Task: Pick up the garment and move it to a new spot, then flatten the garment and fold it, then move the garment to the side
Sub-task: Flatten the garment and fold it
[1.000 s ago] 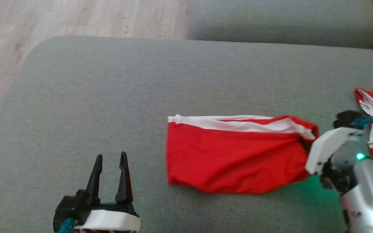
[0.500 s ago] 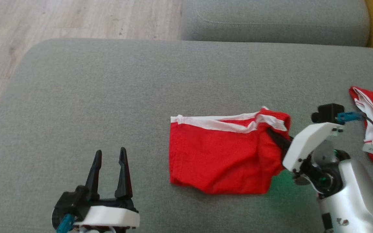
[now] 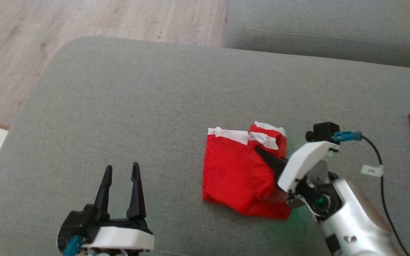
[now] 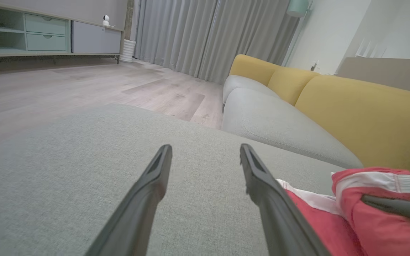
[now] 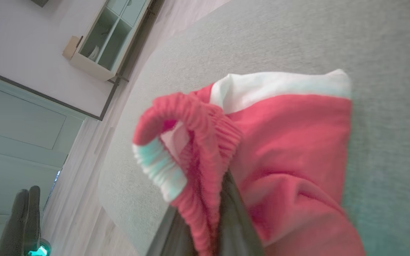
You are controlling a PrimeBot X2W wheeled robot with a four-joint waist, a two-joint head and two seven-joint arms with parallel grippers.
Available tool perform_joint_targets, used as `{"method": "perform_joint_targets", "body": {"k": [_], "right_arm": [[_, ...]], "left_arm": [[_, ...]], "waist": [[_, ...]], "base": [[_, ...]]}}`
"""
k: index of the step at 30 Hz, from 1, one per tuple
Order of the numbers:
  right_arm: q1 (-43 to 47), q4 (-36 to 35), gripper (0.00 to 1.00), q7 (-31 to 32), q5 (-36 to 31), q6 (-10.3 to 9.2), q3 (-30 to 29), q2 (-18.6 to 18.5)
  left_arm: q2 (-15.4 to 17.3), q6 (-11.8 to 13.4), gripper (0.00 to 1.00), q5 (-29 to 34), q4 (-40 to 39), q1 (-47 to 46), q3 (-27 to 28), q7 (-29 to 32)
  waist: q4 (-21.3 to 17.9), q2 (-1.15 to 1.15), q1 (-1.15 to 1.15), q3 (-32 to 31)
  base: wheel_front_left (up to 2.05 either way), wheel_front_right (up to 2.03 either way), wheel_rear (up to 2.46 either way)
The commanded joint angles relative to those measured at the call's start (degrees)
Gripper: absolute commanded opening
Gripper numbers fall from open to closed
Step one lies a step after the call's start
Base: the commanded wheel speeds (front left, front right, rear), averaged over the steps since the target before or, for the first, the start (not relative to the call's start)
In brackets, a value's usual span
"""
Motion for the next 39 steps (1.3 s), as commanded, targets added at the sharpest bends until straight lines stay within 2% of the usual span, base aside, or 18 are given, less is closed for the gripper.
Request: {"method": "perform_joint_targets", "body": {"k": [1,6,7,8,14,21,24,30,35,39], "right_arm": [[-4.30,-1.04,0.00,-1.43,0.93,0.21,1.66,0.50],[-8.88,7.44,0.00,-6.37,4.44,0.21,5.94,0.50],[-9.71,9.02,0.36,-7.24,5.25,0.21,6.90,0.50],[-10.45,10.46,1.00,-7.82,6.33,0.21,7.99,0.50],[-14.61,15.72,1.00,-11.77,10.80,0.21,14.97,0.51],[-18.06,14.76,1.00,-16.66,14.41,0.21,19.72,0.51],[-20.14,16.75,1.00,-21.76,10.71,0.21,19.43,0.51],[-21.61,21.90,1.00,-32.38,-2.31,0.21,15.64,0.07],[-18.54,23.90,1.00,-39.38,-11.57,0.21,10.54,-0.41],[-14.09,23.04,1.00,-42.28,-18.46,0.21,4.83,-0.53]], "left_arm": [[0.00,-0.01,1.00,-0.02,-1.49,-2.45,1.58,-0.45],[-0.36,-0.22,1.00,0.02,-0.72,-3.01,0.76,-0.46],[-0.46,-0.23,1.00,0.03,-0.57,-3.11,0.58,-0.47],[-0.56,-0.23,1.00,0.04,-0.44,-3.18,0.42,-0.47],[-0.91,-0.10,1.00,-0.07,0.00,-3.25,-0.02,-0.49],[-0.91,-0.01,1.00,0.09,-0.31,-3.22,0.11,-0.51],[-0.67,-0.19,1.00,0.44,-0.40,-3.67,-0.17,-0.52],[-0.01,-0.18,1.00,1.35,-0.17,-5.47,-0.98,0.36],[0.66,0.23,1.00,1.71,0.79,-6.34,-0.94,0.93],[1.16,0.58,1.00,1.38,1.53,-5.62,-0.56,1.03]], "waist": [[0.91,0.00,0.00,0.11],[2.75,0.00,0.00,0.04],[3.04,0.00,0.00,-0.03],[3.26,0.00,0.00,-0.10],[3.45,0.00,0.00,-0.49],[1.69,0.00,0.00,-0.56],[0.22,0.00,0.00,-0.60],[-2.30,0.00,0.00,-1.11],[-4.69,0.00,0.00,-2.02],[-6.23,0.00,0.00,-2.83]], "base": [[0.00,0.00,0.00],[0.00,0.00,0.00],[0.00,0.00,0.00],[0.00,0.00,0.00],[0.00,0.00,0.00],[0.00,0.00,0.00],[0.00,0.00,0.00],[0.00,0.00,0.00],[0.00,0.00,0.00],[0.00,0.00,0.00]]}}
